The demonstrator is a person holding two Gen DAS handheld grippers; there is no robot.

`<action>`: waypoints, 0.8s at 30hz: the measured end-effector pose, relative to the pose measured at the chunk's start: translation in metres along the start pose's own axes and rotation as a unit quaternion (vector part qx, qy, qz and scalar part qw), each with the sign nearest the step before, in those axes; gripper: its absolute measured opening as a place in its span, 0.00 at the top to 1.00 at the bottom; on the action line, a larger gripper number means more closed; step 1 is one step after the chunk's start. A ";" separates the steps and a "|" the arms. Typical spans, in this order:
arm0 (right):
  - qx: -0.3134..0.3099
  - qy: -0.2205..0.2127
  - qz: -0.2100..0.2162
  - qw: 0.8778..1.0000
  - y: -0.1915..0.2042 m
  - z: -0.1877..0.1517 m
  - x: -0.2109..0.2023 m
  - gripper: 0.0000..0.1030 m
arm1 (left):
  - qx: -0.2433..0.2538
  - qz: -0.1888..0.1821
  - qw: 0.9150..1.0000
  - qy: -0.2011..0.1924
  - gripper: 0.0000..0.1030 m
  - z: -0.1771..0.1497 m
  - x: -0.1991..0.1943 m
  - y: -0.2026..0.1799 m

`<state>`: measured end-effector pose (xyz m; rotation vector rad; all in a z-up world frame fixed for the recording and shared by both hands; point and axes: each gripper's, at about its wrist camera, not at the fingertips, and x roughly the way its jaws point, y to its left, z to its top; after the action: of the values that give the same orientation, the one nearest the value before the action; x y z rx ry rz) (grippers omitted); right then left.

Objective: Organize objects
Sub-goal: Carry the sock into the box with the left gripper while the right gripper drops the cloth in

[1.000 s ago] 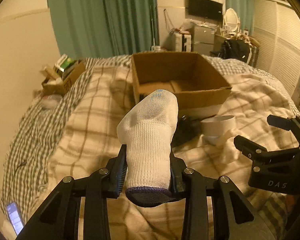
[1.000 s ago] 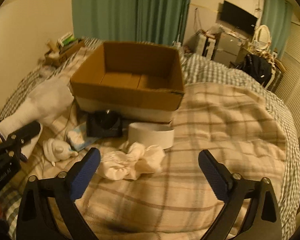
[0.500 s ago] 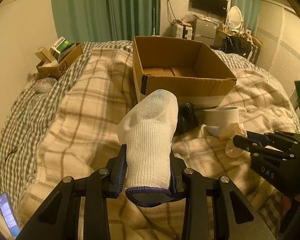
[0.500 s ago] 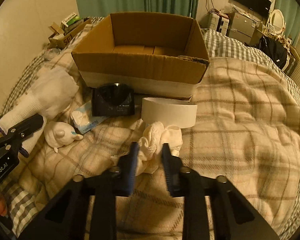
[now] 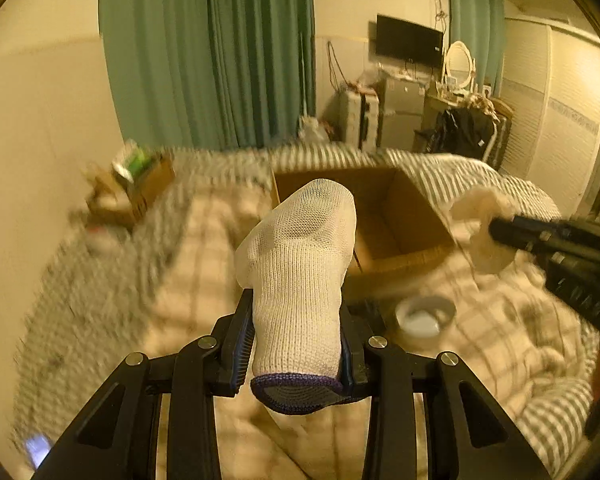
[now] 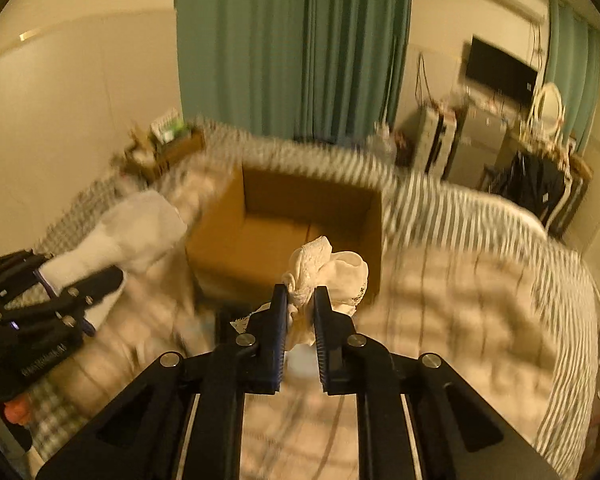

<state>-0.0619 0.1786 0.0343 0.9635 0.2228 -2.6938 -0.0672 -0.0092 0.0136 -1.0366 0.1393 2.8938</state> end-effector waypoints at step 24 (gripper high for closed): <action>0.005 0.012 0.038 0.999 -0.050 0.083 0.145 0.89 | 0.034 -0.033 0.999 0.015 0.66 0.077 0.153 -0.042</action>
<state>-0.2342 0.1780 0.0084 0.9872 0.1725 -2.6179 -0.2292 0.0455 -0.0272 -1.0531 0.2002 2.7946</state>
